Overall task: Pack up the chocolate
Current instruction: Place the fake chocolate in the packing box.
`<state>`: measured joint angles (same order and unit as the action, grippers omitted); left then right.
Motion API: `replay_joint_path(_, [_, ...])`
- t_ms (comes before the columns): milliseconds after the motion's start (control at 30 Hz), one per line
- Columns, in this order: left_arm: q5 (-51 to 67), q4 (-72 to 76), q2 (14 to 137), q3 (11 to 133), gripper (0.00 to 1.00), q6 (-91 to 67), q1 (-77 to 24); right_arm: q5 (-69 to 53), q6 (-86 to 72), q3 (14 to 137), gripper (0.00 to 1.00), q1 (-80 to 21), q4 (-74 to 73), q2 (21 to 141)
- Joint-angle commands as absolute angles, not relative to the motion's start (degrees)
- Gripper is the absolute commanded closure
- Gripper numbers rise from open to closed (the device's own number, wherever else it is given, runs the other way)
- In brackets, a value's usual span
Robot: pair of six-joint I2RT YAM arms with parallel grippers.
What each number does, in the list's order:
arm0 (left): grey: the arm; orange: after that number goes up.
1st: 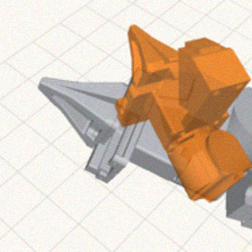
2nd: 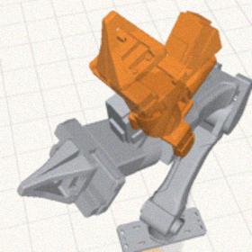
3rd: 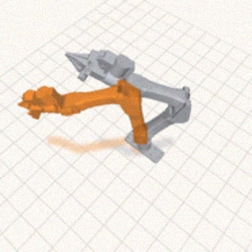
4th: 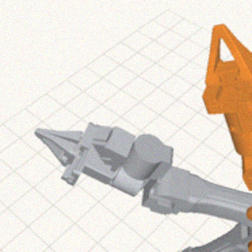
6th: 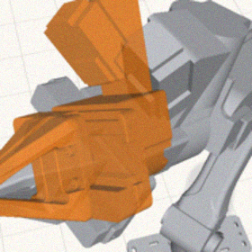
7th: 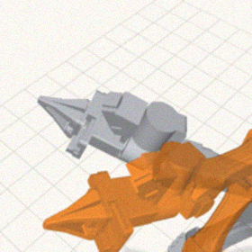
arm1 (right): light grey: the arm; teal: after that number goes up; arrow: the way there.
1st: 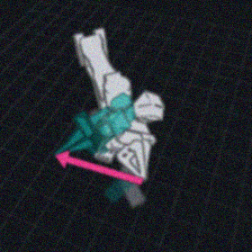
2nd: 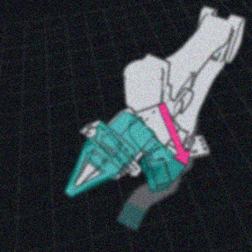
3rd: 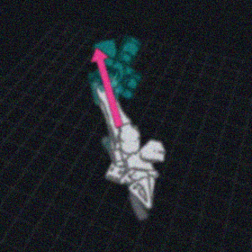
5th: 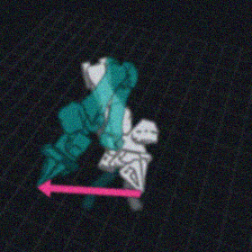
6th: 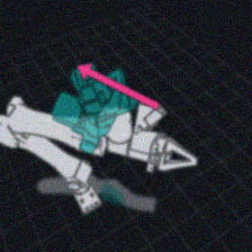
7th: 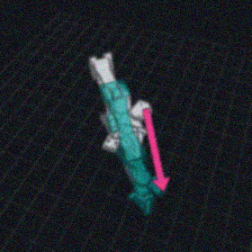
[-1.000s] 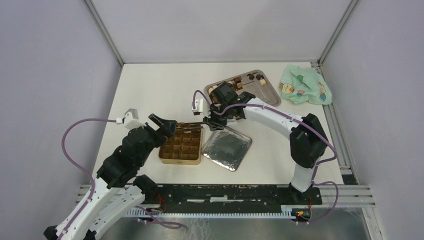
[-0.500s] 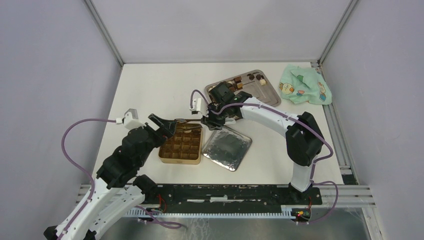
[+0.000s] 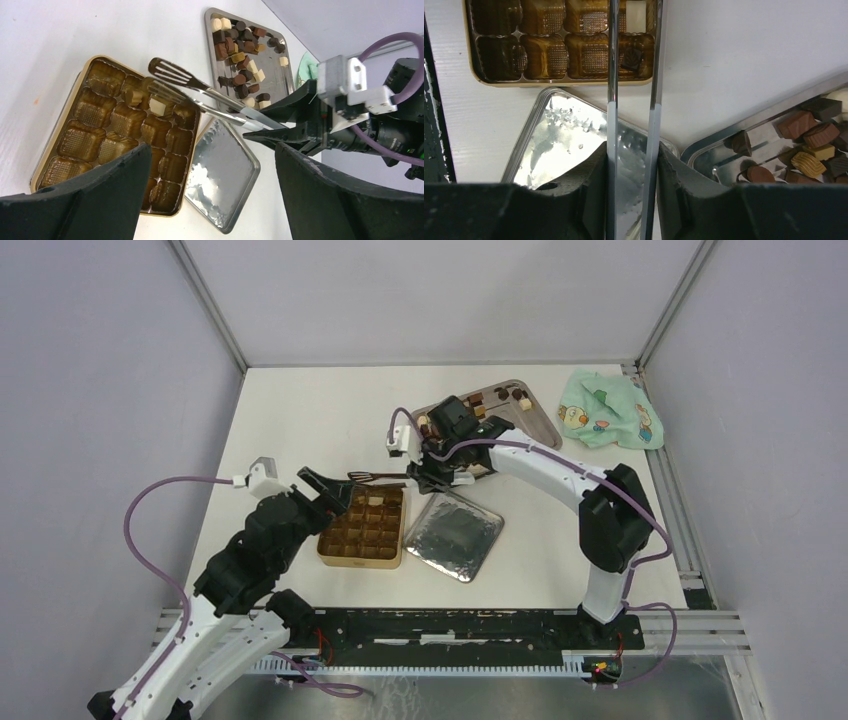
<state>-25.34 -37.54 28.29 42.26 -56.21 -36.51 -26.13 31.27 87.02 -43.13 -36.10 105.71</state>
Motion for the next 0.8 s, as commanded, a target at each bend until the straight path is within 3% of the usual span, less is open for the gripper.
replay_joint_path(0, [-25.7,-35.0,27.4,42.8,0.03,-56.1,-36.8,-31.2,30.2,87.3,0.62,-40.0,-34.5,99.3])
replay_joint_path(400, [-23.0,-31.6,28.8,40.7,0.03,-56.2,-36.9,-36.2,29.4,76.0,0.62,-16.3,-31.4,91.7])
replay_joint_path(600, [-22.2,-30.3,31.1,40.6,0.03,-55.7,-36.9,-35.4,32.4,74.0,0.62,-3.9,-32.8,93.4])
replay_joint_path(767, [-21.4,-28.5,33.8,40.5,0.03,-55.4,-36.8,-30.5,37.6,75.2,0.62,-0.3,-34.8,96.5])
